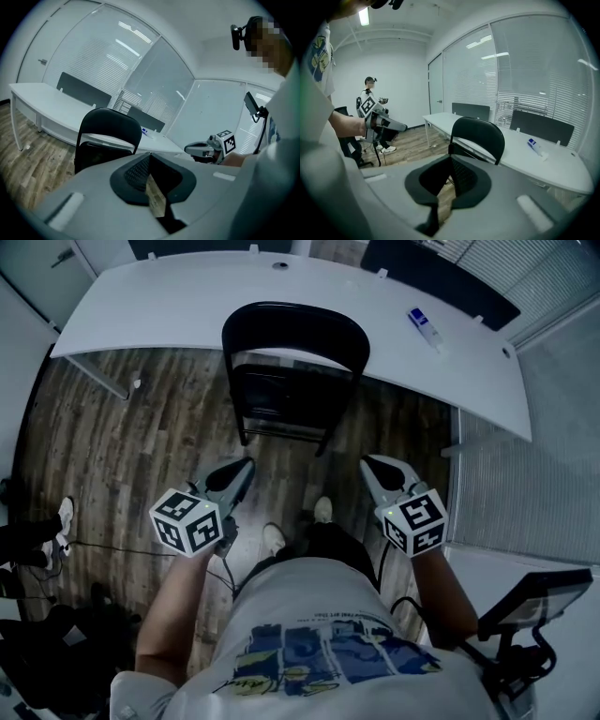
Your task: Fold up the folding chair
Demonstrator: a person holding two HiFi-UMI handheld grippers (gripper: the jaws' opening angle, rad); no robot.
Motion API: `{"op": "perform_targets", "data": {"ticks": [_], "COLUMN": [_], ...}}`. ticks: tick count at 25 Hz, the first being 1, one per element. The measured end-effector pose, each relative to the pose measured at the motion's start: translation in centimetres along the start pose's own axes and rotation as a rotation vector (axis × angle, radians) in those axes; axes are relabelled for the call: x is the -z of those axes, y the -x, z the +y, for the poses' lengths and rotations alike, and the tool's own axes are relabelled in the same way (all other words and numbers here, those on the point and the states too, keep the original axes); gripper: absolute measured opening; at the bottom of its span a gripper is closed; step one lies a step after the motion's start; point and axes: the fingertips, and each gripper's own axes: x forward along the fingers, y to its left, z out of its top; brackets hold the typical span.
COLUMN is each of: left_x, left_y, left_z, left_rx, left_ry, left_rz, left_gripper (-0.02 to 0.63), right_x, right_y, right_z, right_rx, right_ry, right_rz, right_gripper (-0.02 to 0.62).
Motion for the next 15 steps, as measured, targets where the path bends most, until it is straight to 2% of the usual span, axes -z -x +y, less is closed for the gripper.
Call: {"op": "perform_targets", "data": {"ticks": [8,15], "left_x": [1.0,2.3], "left_y": [0.7,0.2], "left_z": [-4.4,-10.8], "left_rx": [-0.013,-0.013], "left_ry": [-0.068,-0.092], "left_rz": [0.016,0.015], "left_gripper": [0.005,0.005], "right_x": [1.0,2.8], "right_y": [4.2,9.8], "right_z": [2.6,3.2], "right_rx": [-0.019,-0.051], "right_ry": [-0.012,-0.004], "right_rz": [-0.040,-0.073], "right_gripper": [0.003,0.003]}}
